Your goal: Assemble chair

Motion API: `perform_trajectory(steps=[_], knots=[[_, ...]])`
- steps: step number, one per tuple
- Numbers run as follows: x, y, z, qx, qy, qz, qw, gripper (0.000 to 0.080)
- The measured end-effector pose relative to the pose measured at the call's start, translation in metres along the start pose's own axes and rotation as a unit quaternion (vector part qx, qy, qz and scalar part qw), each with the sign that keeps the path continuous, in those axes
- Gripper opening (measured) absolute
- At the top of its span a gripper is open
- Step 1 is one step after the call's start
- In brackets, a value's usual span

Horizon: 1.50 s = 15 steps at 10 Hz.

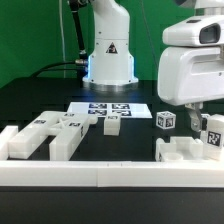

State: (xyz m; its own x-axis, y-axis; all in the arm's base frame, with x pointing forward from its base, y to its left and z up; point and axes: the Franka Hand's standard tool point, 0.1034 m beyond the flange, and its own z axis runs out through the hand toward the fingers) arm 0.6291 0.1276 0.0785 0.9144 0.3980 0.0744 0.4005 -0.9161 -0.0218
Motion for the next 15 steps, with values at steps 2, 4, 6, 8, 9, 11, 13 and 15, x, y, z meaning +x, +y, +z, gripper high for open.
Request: perform_trajectory(steps=[2,4,6,8,9,11,13,15], knots=[[0.0,0.0,0.0,0.0,0.0,0.014,1.0,0.0378],[0.0,0.0001,0.0,0.001,0.0,0.061,0.998,0.0288],[-0.0002,0.0002,0.0003,0.004,0.0,0.157,0.988,0.0288],[-0.0002,0.0008,0.0007,0.006,0.0,0.274,0.962,0.0288],[-0.0001,0.0004,0.0008,0.006,0.0,0.319,0.948,0.0288],[-0.0002,-0.0004,0.001,0.003,0.0,0.414,0.91,0.0288],[0.0001,-0.0015,0.0016,0.003,0.002,0.497,0.868,0.0289],[0.0008,-0.0029,0.0021,0.0,0.006,0.557,0.831,0.0289]])
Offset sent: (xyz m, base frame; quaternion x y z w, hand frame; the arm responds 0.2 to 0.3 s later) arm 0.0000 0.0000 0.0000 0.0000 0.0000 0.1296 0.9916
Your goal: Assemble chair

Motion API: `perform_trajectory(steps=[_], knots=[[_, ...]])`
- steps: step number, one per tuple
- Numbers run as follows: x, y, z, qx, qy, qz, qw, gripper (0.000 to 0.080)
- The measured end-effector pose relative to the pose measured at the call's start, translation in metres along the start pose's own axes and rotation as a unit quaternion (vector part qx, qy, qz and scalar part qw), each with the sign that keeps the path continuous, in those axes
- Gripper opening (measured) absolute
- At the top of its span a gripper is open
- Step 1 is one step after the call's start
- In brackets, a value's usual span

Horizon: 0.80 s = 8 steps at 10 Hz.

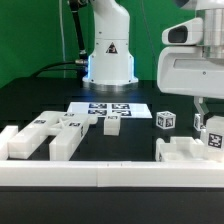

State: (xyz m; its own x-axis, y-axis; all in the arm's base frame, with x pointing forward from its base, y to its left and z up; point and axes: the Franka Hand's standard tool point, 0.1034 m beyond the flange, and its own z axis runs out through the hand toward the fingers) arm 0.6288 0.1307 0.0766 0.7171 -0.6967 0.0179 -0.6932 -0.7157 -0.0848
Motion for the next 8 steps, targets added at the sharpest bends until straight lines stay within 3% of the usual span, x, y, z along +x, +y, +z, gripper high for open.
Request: perform_trajectory(steps=[2,4,5,6,8], knots=[[0.0,0.0,0.0,0.002,-0.003,0.049,0.999,0.029],[0.0,0.0,0.0001,0.002,-0.003,0.024,1.0,0.029],[-0.0001,0.0,0.0001,0.002,-0.003,0.024,1.0,0.05],[0.0008,0.0002,-0.0005,0.001,-0.004,-0.005,1.0,0.0601],[0.0012,-0.0004,-0.001,0.001,-0.002,-0.111,0.994,0.0639]])
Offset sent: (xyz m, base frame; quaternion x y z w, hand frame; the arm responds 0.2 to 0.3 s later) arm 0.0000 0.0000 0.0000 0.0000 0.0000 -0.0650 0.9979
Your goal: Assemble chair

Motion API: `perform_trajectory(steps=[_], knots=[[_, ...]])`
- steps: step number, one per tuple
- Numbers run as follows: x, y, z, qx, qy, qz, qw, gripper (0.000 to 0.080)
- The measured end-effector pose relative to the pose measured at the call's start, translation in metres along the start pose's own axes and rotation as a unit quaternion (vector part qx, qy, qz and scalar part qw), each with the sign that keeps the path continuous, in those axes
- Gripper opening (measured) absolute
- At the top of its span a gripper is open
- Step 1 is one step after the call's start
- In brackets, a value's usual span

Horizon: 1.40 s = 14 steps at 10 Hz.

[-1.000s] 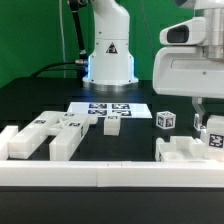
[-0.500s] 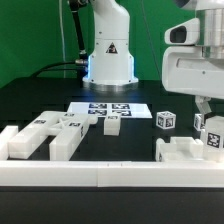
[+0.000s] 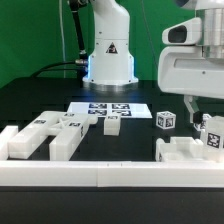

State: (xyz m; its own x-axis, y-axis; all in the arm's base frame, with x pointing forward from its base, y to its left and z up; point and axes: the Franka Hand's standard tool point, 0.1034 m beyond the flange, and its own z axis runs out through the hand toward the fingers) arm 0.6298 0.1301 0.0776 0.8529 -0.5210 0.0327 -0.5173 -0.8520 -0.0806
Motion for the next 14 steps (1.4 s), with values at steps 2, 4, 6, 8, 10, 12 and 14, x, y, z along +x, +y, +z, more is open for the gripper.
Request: perform_trajectory(steps=[2,4,6,8,10,12,14], knots=[[0.0004,-0.0006,-0.0005,-0.002,0.002,-0.119,0.993,0.0648],[0.0005,-0.0013,-0.0009,-0.002,0.002,-0.22,0.976,0.0648],[0.0,-0.0021,-0.0009,-0.004,0.003,-0.303,0.953,0.0648],[0.0003,-0.0015,-0.0009,-0.006,0.003,-0.357,0.934,0.0648],[0.0011,-0.0006,-0.0009,-0.008,0.003,-0.429,0.903,0.0648],[0.0026,0.0008,-0.0013,-0.01,0.003,-0.469,0.883,0.0648],[0.004,0.0024,-0.0013,-0.01,0.003,-0.467,0.884,0.0601]])
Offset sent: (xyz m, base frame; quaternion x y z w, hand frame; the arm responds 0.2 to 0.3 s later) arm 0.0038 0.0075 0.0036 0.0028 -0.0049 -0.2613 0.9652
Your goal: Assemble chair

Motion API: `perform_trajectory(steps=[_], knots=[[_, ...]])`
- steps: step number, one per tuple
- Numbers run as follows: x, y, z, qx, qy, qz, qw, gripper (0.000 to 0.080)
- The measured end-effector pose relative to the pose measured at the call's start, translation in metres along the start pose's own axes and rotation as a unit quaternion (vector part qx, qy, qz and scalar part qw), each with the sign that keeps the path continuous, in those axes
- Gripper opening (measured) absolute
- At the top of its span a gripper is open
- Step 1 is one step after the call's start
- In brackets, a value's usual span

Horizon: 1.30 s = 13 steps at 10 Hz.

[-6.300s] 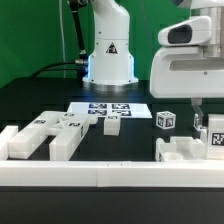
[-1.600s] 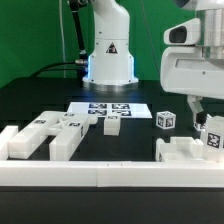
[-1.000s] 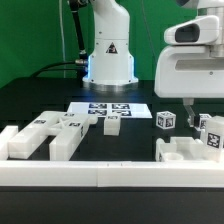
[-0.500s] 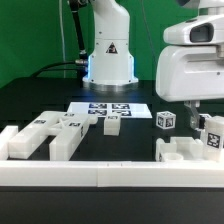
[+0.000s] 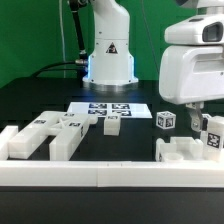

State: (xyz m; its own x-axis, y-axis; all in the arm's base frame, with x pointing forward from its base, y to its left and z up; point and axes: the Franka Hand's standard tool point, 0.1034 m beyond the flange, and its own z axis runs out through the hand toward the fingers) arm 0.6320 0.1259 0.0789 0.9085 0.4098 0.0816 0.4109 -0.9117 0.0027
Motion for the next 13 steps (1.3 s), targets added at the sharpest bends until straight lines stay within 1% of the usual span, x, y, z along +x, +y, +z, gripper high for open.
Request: perform_trajectory(steps=[1,2,3,4,7,10,11,12,13], knots=[[-0.0001,-0.0003,0.0003,0.0,0.0,0.007,1.0,0.0601],[-0.0001,-0.0003,0.0003,0.0,0.0,0.017,1.0,0.0424],[-0.0001,-0.0001,0.0003,0.0,0.0,0.017,1.0,0.0424],[0.0,-0.0004,0.0003,0.001,0.0,0.031,1.0,0.0288],[0.0,0.0001,0.0003,0.003,0.001,0.152,0.988,0.0288],[-0.0002,0.0006,0.0003,0.003,0.0,0.296,0.955,0.0288],[-0.0002,0.0009,0.0003,0.003,0.0,0.353,0.936,0.0289],[0.0,0.001,0.0003,0.005,0.0,0.389,0.921,0.029],[0.0004,0.0,0.0006,0.007,0.0,0.446,0.895,0.029]])
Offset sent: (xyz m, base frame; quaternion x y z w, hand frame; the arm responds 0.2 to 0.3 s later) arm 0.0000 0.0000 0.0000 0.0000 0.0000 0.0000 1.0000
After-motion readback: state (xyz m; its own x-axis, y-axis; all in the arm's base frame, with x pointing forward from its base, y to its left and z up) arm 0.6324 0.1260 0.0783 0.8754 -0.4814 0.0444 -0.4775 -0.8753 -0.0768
